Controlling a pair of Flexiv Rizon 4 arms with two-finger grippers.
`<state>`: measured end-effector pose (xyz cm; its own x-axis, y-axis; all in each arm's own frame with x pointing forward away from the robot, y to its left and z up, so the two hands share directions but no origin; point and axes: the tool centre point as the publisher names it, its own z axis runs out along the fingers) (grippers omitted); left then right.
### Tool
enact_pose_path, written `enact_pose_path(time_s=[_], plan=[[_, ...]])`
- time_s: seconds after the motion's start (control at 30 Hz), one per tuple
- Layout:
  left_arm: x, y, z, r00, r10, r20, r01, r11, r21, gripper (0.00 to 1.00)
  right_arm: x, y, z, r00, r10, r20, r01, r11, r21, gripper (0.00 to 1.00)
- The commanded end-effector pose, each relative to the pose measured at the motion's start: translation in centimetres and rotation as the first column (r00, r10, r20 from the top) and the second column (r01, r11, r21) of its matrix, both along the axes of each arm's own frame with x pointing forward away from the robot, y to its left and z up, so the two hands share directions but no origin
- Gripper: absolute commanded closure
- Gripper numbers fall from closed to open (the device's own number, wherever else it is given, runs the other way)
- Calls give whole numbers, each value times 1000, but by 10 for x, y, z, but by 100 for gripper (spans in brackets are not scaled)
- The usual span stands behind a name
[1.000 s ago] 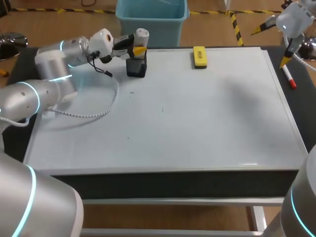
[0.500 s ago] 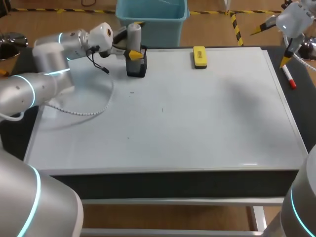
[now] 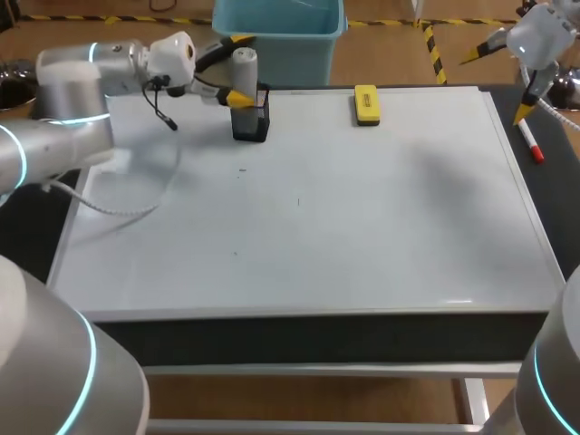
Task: Pick up the inspection probe, press it on each red-marked spot on the whiteboard one by one, put down the probe, pick up the eraser, and wipe off all the red marks.
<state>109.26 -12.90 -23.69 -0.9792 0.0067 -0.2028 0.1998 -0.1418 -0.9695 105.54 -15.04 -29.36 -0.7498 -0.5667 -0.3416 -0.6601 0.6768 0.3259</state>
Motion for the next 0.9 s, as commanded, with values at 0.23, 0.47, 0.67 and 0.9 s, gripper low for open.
enact_pose_path(time_s=[0.23, 0.47, 0.67, 0.9], plan=[[-46, 29, 18, 885, 461, 63, -453, 823, 344, 0, 0, -1, 1, 1000, 3, 0, -3, 1000, -3, 0], [-62, 44, 15, 846, 528, 80, -514, 766, 386, 0, 0, -1, 1, 1000, 3, 0, -3, 1000, -3, 0], [-80, 57, 18, 801, 582, 142, -582, 698, 419, 0, 0, -1, 1, 1000, 3, 0, -3, 1000, -3, 0], [-98, 68, 22, 759, 624, 185, -634, 645, 426, 0, 0, -1, 1, 1000, 3, 0, -3, 1000, -3, 0]])
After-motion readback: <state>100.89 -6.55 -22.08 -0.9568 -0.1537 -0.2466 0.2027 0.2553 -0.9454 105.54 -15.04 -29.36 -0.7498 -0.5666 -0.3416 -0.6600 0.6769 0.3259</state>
